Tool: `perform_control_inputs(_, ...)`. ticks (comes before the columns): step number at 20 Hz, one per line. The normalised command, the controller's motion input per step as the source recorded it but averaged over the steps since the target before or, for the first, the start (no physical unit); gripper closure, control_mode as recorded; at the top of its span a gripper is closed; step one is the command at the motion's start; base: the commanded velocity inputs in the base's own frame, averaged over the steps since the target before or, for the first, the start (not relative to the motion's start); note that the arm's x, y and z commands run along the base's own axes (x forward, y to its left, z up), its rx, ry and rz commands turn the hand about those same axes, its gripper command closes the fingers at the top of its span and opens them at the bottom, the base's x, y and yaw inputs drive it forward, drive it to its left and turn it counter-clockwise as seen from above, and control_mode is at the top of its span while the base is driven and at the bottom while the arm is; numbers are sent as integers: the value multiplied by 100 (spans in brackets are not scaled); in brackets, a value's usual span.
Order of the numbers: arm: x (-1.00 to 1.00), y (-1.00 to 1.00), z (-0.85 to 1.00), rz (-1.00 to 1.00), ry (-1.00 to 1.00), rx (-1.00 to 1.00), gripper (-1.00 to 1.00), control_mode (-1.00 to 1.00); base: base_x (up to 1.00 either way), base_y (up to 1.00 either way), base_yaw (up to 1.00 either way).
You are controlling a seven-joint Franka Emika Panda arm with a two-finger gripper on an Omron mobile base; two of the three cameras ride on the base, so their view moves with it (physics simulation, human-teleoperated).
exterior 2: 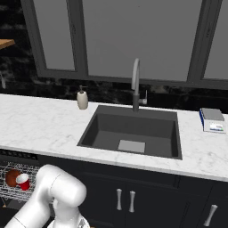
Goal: Pick up the cup and bowl from the counter, place them in the dishwasher, and close the dishwasher door.
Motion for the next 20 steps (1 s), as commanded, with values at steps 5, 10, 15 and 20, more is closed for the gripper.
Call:
perform_control_inputs(5, 47, -9, -49, -14, -33, -6, -100, -100, 0, 0, 0)
perform_control_inputs(10, 32, -20, -25, -18, -32, -5, -100, -100, 0, 0, 0)
perform_control_inputs(15, 36, -25, -15, -21, -28, -2, -100, -100, 0, 0, 0)
perform_control_inputs(20, 40, -35, -1, -22, -38, 0, -100, -100, 0, 0, 0)
